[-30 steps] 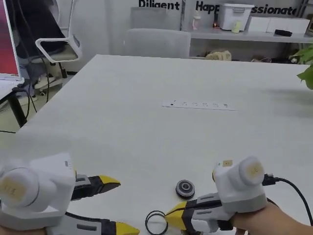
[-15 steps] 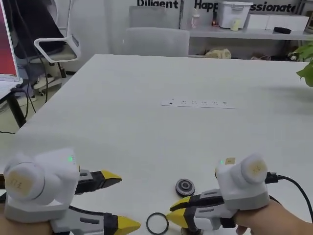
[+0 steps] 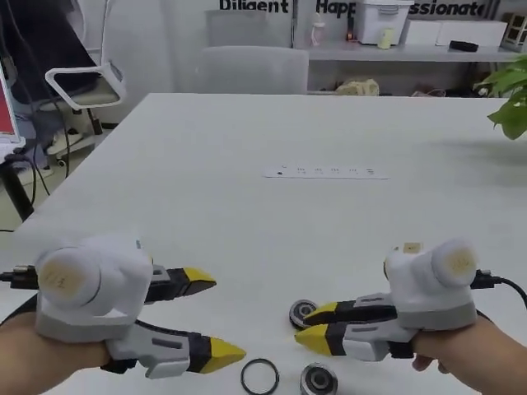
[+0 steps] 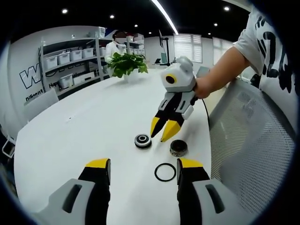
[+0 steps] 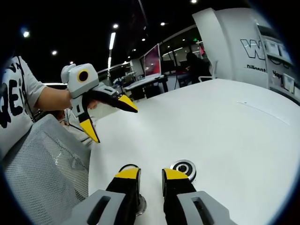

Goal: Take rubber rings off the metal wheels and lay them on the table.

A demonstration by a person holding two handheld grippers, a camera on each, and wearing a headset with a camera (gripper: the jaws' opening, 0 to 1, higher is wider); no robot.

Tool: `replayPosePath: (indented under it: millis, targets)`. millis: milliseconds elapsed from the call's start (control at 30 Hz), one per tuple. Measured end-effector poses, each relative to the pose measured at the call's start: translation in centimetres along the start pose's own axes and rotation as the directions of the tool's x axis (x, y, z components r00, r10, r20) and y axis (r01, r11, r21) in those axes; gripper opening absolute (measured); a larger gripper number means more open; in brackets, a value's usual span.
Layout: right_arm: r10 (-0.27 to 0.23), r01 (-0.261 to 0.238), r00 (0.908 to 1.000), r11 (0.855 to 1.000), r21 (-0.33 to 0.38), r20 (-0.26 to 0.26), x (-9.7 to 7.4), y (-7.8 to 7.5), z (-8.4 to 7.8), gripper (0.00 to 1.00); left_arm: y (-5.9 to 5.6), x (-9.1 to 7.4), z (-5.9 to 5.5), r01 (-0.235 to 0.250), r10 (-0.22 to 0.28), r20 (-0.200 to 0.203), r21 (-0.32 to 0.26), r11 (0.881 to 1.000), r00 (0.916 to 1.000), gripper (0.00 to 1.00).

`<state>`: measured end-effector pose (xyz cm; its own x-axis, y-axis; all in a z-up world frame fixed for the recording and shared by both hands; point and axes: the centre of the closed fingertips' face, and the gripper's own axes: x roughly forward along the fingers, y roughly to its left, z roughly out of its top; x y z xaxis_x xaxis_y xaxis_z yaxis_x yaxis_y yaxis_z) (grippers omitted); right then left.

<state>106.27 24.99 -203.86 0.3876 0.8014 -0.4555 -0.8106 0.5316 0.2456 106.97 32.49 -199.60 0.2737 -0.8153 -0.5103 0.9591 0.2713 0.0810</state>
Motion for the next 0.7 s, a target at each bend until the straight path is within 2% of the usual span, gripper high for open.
replayPosePath:
  millis: [67, 267, 467, 700]
  targets:
    - [-0.002, 0.002, 1.0000, 1.000, 0.014, 0.007, -0.3, -0.4, 0.1, 0.18, 0.3, 0.5, 0.2, 0.003, -0.003, 0.000, -0.001, 1.000, 1.0000, 0.54]
    - [-0.035, 0.035, 0.9994, 0.999, -0.012, -0.001, -1.0, -1.5, 0.0, 0.19, 0.9, 1.8, 0.6, 0.014, -0.014, -0.006, 0.002, 1.000, 0.9999, 0.53]
    - [-0.076, 0.076, 0.9970, 0.996, -0.036, -0.010, -1.5, -3.1, -0.7, 0.20, 1.0, 3.5, 0.5, 0.040, -0.039, -0.022, 0.012, 0.999, 0.9990, 0.51]
    - [-0.093, 0.092, 0.9954, 0.994, -0.056, -0.022, -1.6, -3.9, -1.4, 0.21, 1.0, 5.0, 0.4, 0.067, -0.067, -0.036, 0.011, 0.998, 0.9971, 0.48]
